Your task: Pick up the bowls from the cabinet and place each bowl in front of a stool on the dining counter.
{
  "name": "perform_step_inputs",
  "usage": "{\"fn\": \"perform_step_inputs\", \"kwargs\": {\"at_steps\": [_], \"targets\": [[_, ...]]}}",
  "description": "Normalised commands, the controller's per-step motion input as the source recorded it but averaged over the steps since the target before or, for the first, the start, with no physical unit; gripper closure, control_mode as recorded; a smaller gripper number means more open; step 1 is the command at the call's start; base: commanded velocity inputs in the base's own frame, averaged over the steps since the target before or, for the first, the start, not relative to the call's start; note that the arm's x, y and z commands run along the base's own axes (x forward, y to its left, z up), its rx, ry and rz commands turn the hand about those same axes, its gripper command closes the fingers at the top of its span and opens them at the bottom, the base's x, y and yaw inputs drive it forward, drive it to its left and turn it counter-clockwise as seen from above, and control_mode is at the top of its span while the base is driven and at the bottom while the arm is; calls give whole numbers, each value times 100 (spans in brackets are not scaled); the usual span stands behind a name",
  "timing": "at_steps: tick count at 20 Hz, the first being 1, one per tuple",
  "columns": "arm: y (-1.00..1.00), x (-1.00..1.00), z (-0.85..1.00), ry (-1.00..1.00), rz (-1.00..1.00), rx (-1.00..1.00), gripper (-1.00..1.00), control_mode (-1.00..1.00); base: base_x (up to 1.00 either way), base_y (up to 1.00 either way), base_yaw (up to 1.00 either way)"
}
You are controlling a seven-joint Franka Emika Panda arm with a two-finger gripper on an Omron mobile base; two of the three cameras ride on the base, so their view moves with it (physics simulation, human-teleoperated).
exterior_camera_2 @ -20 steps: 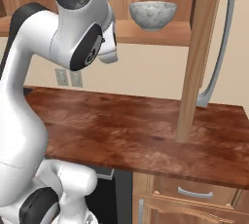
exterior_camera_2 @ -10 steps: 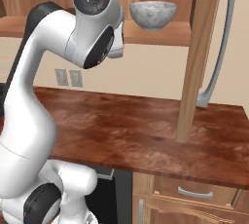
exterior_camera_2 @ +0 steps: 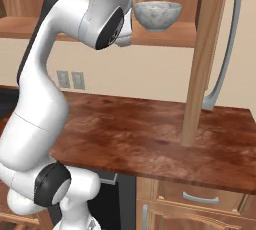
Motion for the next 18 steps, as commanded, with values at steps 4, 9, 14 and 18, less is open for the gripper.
{"fn": "perform_step_inputs", "kwargs": {"at_steps": [4,9,14,18], "targets": [[0,49,0,7,1,0,-100,-100,0,0,0],[-8,39,0,2,1,1,-100,-100,0,0,0],[-9,30,-8,0,0,1,-100,-100,0,0,0],[-1,21,-18,0,0,0,-100,-100,0,0,0]]}}
